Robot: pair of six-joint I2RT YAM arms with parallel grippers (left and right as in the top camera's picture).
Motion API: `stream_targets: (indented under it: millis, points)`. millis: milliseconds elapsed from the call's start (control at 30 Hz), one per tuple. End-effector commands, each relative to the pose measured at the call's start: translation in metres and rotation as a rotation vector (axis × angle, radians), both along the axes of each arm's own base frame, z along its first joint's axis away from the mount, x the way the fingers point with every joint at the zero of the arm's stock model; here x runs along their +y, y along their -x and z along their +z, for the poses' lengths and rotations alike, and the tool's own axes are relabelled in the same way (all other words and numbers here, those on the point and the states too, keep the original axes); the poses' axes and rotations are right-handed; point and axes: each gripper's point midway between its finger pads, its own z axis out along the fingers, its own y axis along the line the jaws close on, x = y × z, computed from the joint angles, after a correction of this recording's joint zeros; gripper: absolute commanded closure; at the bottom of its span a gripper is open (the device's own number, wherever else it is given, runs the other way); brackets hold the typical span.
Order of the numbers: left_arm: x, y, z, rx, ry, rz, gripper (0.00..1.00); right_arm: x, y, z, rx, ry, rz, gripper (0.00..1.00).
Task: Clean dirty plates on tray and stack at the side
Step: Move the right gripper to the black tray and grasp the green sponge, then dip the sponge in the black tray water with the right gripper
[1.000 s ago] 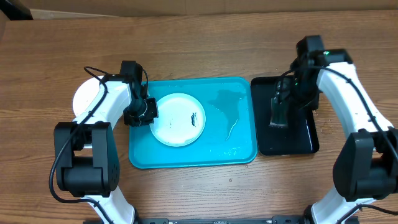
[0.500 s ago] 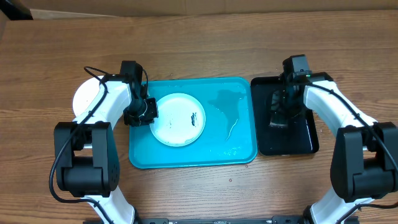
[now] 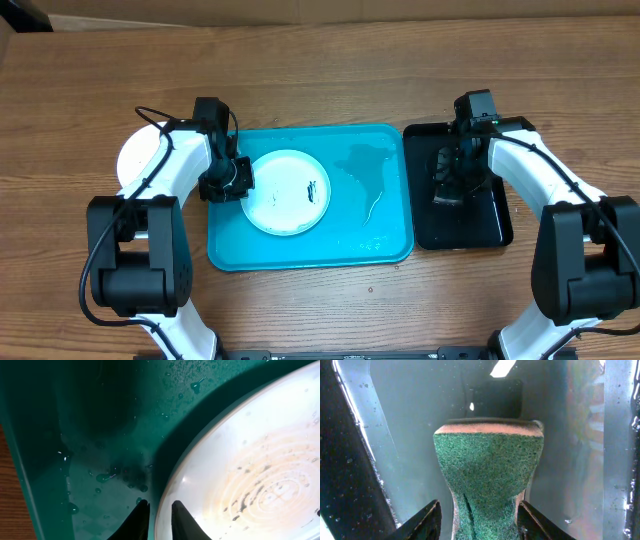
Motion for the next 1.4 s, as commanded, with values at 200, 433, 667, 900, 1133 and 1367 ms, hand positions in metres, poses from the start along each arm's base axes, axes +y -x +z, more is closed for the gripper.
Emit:
stream_targets:
  millis: [200,433,667,900,1133,1367]
  points:
    - [-0.001,-0.007,0.003,-0.023,-0.002,-0.005,0.8,-0.003,0.009,-0.011,0.017,0.022,-0.001,0.51]
    - [-0.001,-0.008,0.003,-0.025,-0.002,-0.005,0.8,-0.003,0.006,-0.012,-0.003,0.021,-0.001,0.76]
    - [-0.001,-0.01,0.003,-0.035,-0.002,-0.005,0.7,-0.002,-0.004,0.005,-0.016,0.02,-0.001,0.96]
    - [-0.001,-0.013,0.003,-0.048,-0.002,-0.004,0.74,-0.003,0.001,0.004,0.005,0.023,0.0,0.96]
    - [-0.001,-0.007,-0.009,-0.042,-0.002,-0.005,0.81,-0.003,0.001,0.004,0.006,0.023,0.0,0.96]
    - [-0.003,-0.001,-0.015,-0.033,0.008,-0.005,0.96,-0.004,0.0,0.005,0.002,0.03,0.008,0.96]
